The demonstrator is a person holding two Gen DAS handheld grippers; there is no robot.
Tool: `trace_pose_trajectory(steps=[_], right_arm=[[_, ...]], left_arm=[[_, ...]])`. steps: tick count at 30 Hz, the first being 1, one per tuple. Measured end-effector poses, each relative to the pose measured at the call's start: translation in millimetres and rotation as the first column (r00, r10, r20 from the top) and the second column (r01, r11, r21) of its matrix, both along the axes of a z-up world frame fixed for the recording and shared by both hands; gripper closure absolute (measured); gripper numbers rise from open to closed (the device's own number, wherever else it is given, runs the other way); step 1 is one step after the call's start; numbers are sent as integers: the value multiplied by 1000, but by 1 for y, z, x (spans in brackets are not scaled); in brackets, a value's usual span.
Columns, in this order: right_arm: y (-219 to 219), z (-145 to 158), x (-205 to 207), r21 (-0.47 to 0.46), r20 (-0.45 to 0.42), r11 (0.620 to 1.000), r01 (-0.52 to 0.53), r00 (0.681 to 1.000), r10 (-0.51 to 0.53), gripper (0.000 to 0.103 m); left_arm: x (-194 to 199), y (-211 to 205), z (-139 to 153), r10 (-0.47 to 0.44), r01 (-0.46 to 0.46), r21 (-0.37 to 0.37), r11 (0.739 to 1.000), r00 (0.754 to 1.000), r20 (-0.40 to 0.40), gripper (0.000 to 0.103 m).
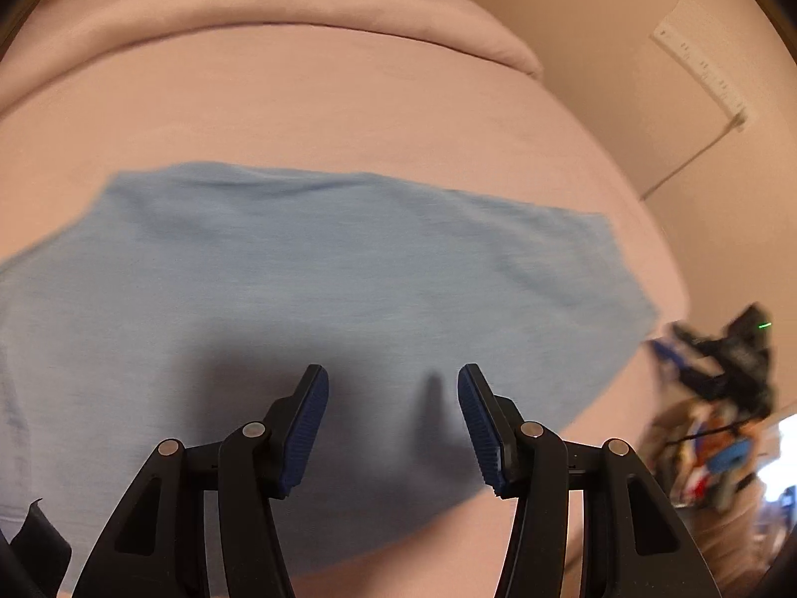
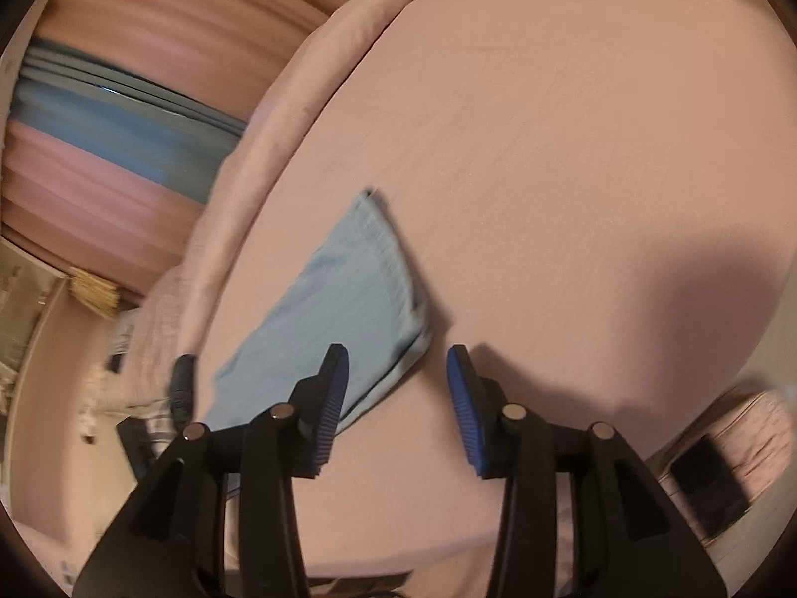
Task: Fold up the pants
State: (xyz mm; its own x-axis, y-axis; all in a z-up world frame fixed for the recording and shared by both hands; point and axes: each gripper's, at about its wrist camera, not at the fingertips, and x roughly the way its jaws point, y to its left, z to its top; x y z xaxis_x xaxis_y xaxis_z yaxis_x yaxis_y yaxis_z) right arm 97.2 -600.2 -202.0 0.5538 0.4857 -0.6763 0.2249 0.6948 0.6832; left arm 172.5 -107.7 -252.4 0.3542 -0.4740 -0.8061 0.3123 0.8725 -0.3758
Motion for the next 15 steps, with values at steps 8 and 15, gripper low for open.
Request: trace_pose_trajectory(steps=[8,15], right_arm=[[27,-21,18,7,-5,996,87,996,-87,71],[50,16,19,-135,96,987,85,993,-73,93]], left_arm=[[5,-4,-18,23,-36,-123,992,994,-103,50],[8,12,-21,46,-79,-222,972,987,-152,50]])
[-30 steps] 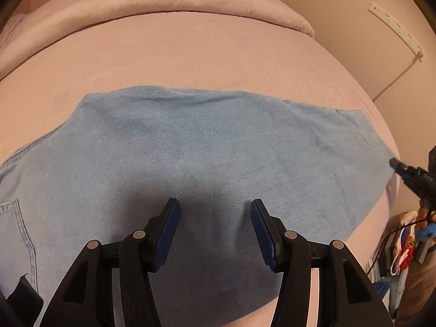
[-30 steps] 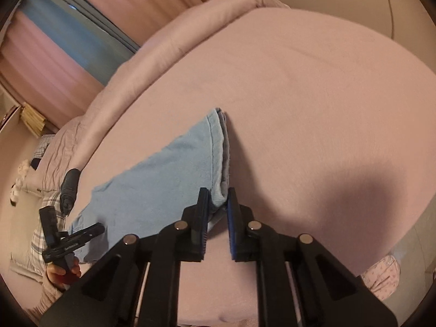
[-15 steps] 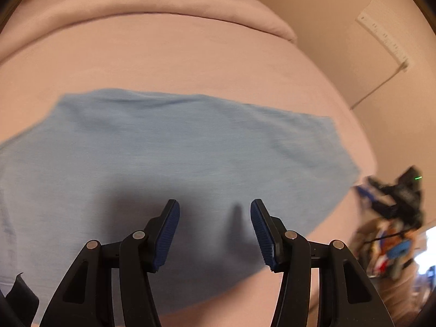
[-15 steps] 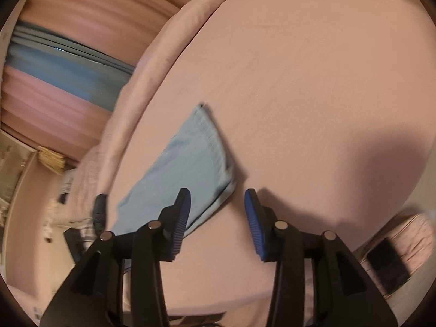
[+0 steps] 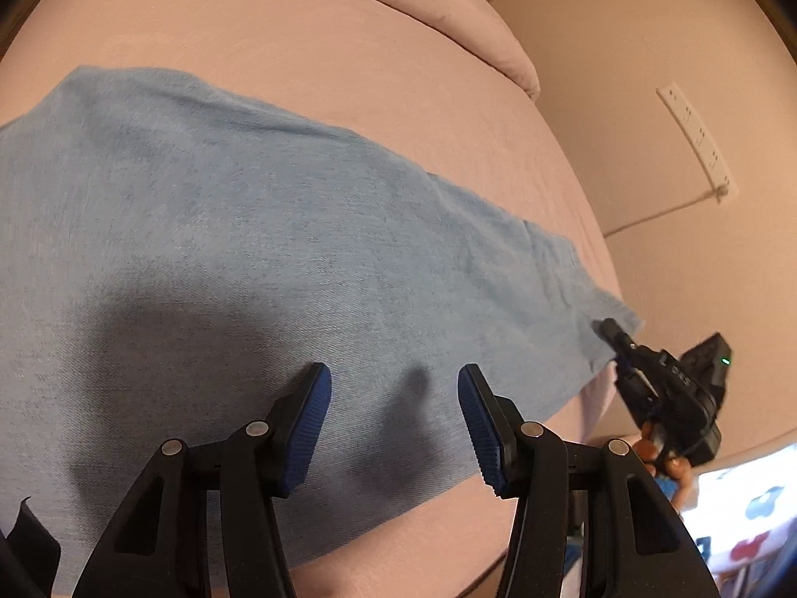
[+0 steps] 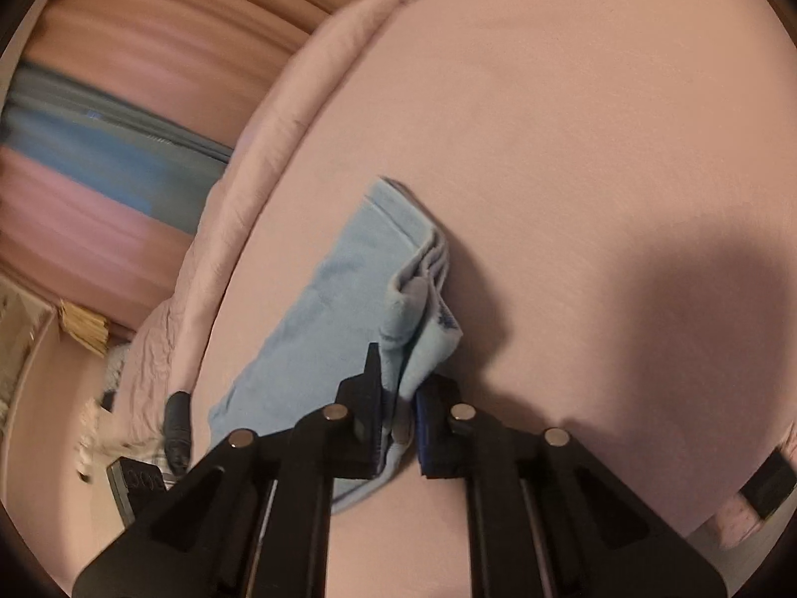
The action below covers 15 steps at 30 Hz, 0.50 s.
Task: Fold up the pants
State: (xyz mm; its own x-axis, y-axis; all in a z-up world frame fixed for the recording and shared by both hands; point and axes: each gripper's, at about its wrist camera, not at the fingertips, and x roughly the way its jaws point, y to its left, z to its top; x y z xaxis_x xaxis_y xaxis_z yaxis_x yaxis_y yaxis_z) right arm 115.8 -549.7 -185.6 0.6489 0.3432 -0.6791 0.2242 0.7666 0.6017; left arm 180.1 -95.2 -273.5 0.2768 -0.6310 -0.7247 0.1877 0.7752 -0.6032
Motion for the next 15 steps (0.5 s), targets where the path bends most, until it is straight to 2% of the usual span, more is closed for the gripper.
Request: trace_pose_trajectory(steps=[2,4,7,8,11,15], right_arm=[[26,21,10,-100,44,994,-51,997,56,93],[54,46,14,-216,100,968,-126,984,151,93],[96,72,14,-311,160,920,-239,941,298,93],[108,75,13,-327,165,904,-273,926,340,92],[155,70,15,-385,146,842,-378,876,460,92],[203,45,16,-408,77,769,-492,821,566,92]], left_arm=[[-1,5,2,12,-12,-15,1000,1000,-3,50],[-4,15,5,25,-25,-33,999,1000,-3,50],[-6,36,12,67,-68,-106,992,998,-14,50],[-6,44,14,90,-92,-137,986,996,-20,49],[-3,70,16,157,-163,-231,959,987,-44,33],[5,80,17,175,-185,-306,934,983,-60,32]])
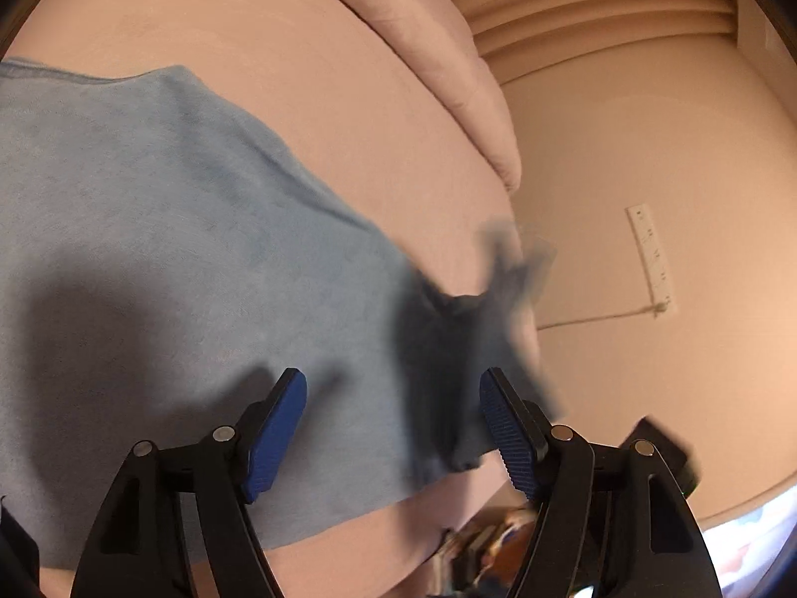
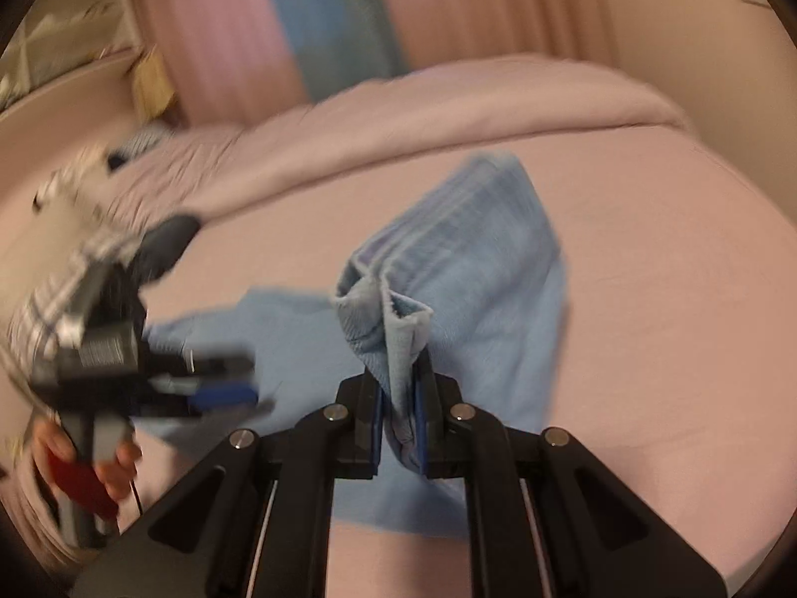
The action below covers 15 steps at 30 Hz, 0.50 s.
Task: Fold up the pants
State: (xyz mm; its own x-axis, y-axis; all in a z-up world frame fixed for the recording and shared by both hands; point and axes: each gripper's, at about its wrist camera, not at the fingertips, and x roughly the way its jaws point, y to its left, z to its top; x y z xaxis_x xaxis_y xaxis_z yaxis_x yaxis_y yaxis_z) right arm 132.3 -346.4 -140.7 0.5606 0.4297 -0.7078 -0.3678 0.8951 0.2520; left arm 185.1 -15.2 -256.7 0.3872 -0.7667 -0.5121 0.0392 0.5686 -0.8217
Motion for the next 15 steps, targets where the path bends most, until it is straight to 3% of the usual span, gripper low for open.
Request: trace_pose_trajectory(steps=[4,8,10,12,15], right_arm=[[31,-26,-3,-102,-7,992,-76,997,76,92],[43,-31,-9,-167,8,979,-116,993,119,91],[48,-30,-12,-211,35,968,-134,989,144,90],[54,-32,-13,-242,48,959,-150,985,166,90],[57,-32,-20,-271,60,945,-183,977,206,89]], left_arm=[[23,-17,-6,-95,94,-77,993,995,-12,32],[38,-42,-30,-122,118,-54,992,989,-88,32],[37,-40,-30,-103,103,-15,995,992,-75,48],[35,-29,-29,-75,76,7,997,994,-74,87],[33,-5,-23,-25,25,1,1000,999,-47,96]])
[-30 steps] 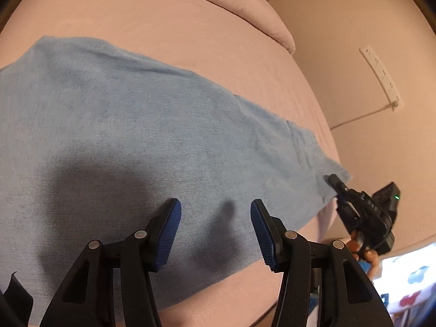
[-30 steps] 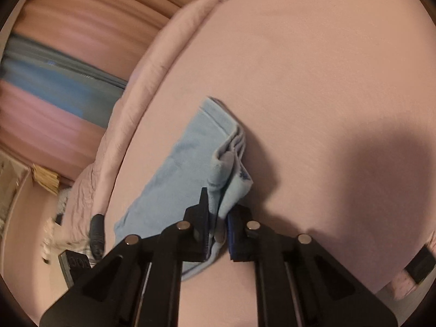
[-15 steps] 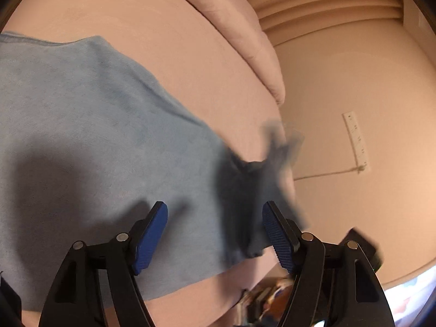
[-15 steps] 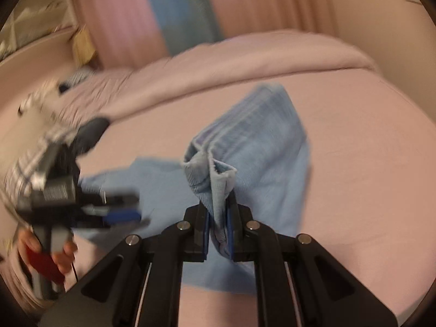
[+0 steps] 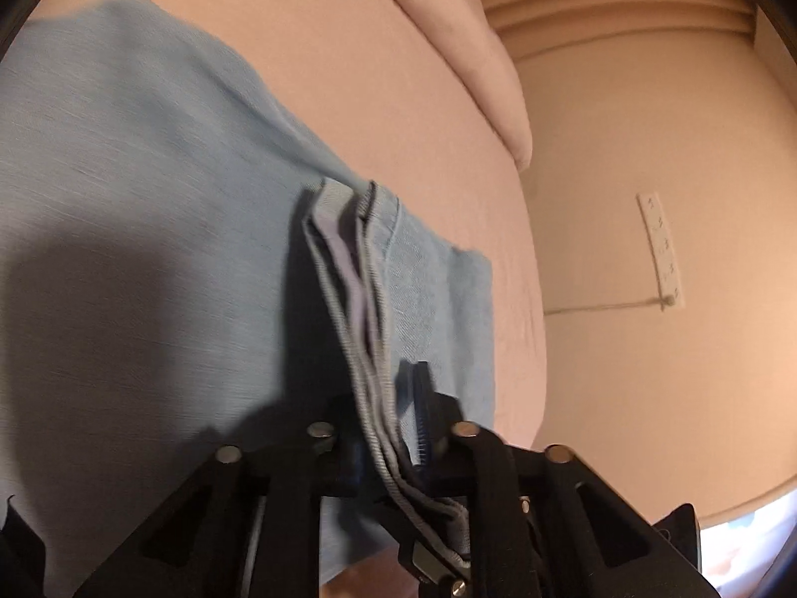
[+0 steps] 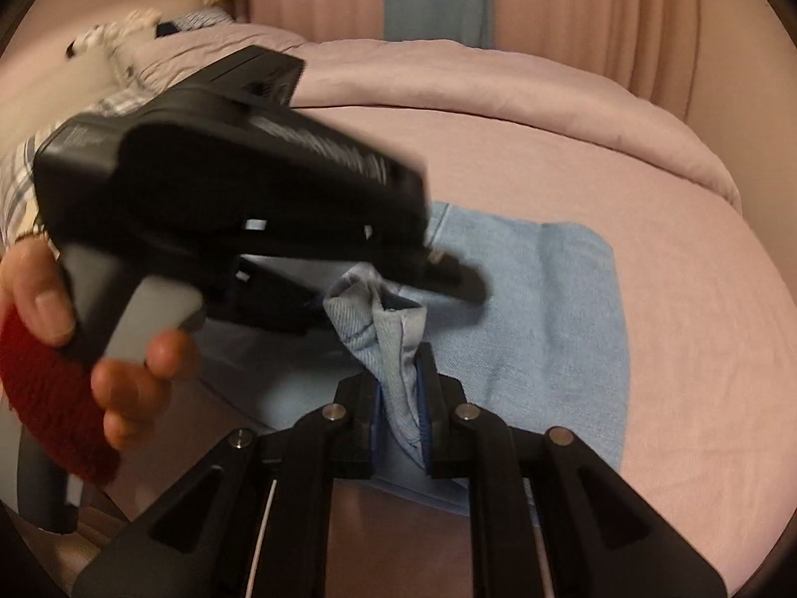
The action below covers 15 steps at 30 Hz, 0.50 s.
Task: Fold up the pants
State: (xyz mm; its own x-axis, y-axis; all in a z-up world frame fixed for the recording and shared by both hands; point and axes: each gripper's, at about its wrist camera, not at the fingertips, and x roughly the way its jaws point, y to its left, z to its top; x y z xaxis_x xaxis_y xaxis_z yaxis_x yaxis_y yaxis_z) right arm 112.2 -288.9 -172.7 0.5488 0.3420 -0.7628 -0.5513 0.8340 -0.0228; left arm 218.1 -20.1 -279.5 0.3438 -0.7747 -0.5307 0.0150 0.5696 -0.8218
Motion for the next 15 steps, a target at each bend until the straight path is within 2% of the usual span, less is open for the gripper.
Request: trace_pose_trajectory(steps=[5,7,11,15], right_arm=[[35,6,-6,10,48,995,-102,994,101,89],[51,8,-7,33,55,988,-151,987,149,89],[84,1,-10,35,31,972,-233,972,232,89],[104,-14,-10,-14,8,962,-271,962,271,87]], left_arm=[[-5,41,27,79,-85,47,995,990,119,97],[-7,60,30,119,-130,75,989,983,137,97],[-14,98,23,193,-206,103,973,974,119,97],[-14,111,4,197,-208,150,967,977,83,97]])
